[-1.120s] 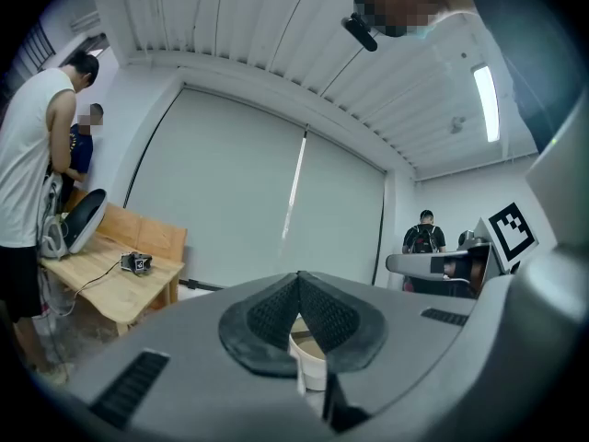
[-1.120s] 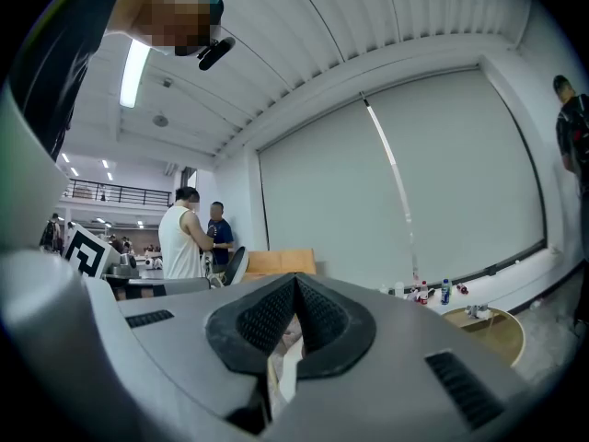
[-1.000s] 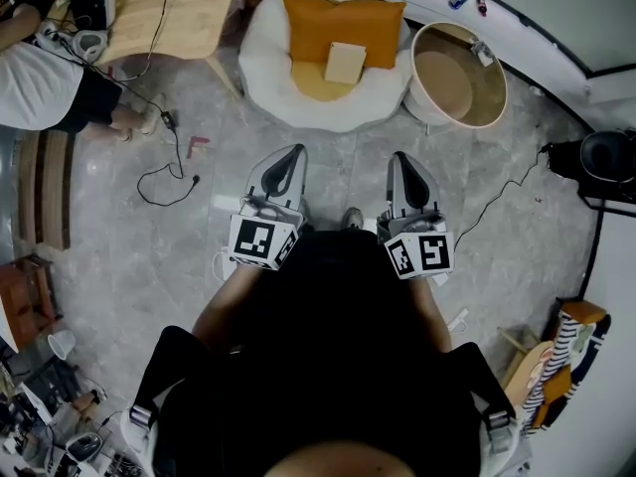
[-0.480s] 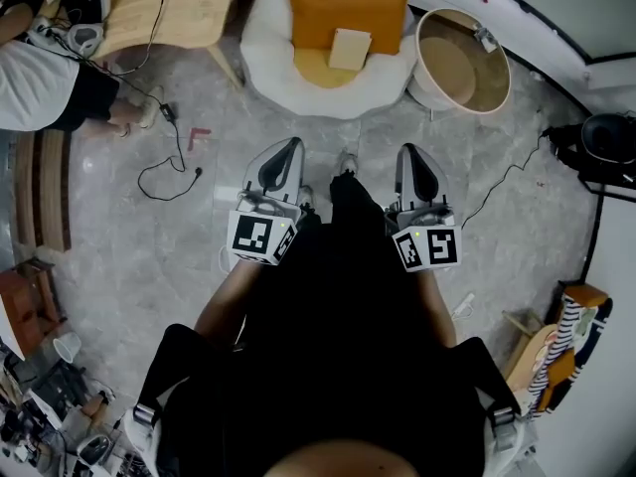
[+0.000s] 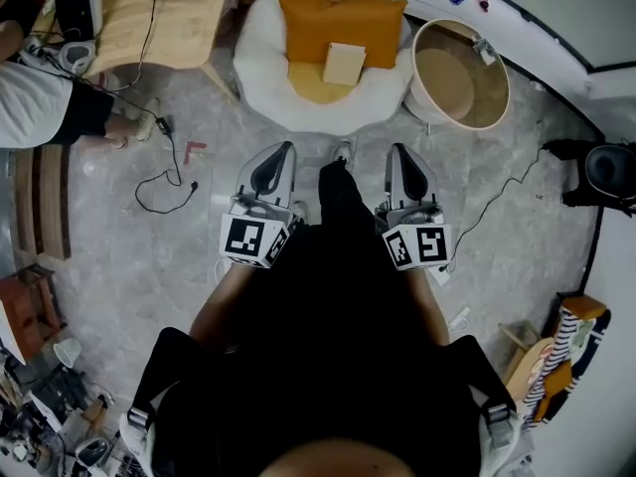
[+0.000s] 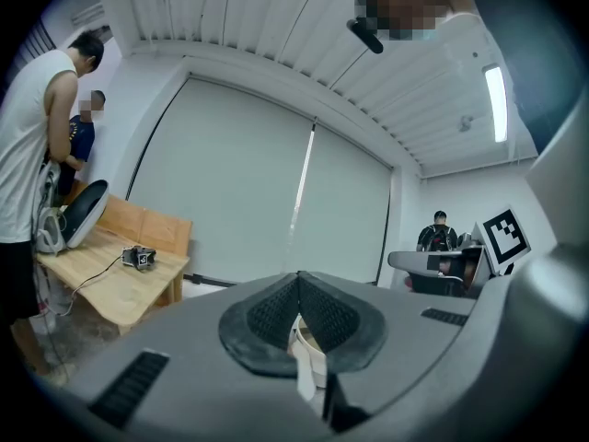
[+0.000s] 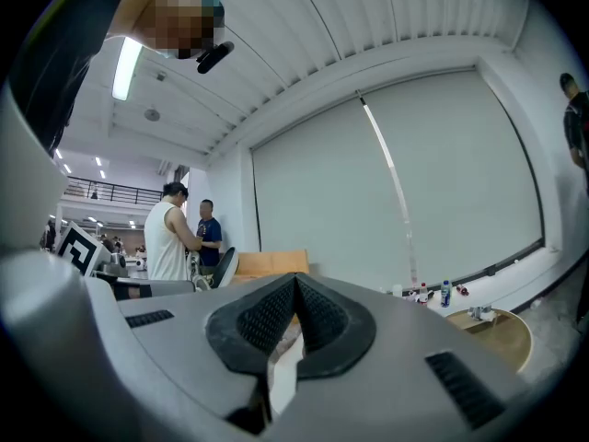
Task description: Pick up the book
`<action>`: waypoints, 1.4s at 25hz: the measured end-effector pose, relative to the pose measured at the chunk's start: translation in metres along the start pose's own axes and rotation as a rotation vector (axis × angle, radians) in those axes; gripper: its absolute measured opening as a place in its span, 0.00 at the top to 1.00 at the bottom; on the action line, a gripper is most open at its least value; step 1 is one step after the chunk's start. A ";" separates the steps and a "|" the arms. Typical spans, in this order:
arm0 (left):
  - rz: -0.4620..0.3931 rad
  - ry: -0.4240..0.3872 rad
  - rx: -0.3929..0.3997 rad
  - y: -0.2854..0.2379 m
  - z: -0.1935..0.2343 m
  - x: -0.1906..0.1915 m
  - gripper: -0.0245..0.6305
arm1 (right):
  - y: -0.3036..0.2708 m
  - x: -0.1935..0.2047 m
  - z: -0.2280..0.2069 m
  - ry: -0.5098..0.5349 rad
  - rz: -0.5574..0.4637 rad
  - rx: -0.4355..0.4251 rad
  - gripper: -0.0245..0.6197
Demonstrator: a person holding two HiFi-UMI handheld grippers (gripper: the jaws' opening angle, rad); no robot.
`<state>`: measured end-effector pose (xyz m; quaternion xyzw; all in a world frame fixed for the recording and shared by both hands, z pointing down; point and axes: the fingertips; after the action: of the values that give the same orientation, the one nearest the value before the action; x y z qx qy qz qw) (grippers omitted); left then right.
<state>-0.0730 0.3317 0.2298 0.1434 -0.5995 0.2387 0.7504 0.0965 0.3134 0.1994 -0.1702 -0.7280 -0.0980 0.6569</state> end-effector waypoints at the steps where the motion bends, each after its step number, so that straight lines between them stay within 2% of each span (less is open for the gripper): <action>1: -0.002 -0.002 0.000 -0.011 0.001 -0.003 0.95 | -0.008 -0.002 -0.007 -0.003 -0.004 0.000 0.96; 12: 0.040 -0.019 0.044 -0.147 0.018 -0.018 0.95 | -0.104 -0.012 -0.096 -0.065 -0.014 0.014 0.96; 17: 0.040 -0.025 0.044 -0.199 0.016 -0.035 0.95 | -0.136 -0.014 -0.136 -0.102 -0.010 0.019 0.96; 23: 0.061 -0.039 0.021 -0.258 0.029 -0.045 0.95 | -0.182 -0.022 -0.173 -0.106 0.008 -0.016 0.96; 30: 0.083 -0.019 -0.035 -0.302 0.039 -0.043 0.95 | -0.226 -0.017 -0.204 -0.122 0.050 -0.073 0.96; 35: 0.104 -0.011 -0.053 -0.313 0.050 -0.038 0.95 | -0.250 -0.009 -0.207 -0.134 0.078 -0.101 0.96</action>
<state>0.0443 0.0351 0.2270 0.0933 -0.6162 0.2608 0.7372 0.1946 0.0056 0.2350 -0.2376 -0.7571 -0.0974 0.6007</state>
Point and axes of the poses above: the fingertips, and each gripper's own axes: y backward along the fingers, z to its left, x out of its underside, and after that the axes turned 6 degrees about x, right-handed
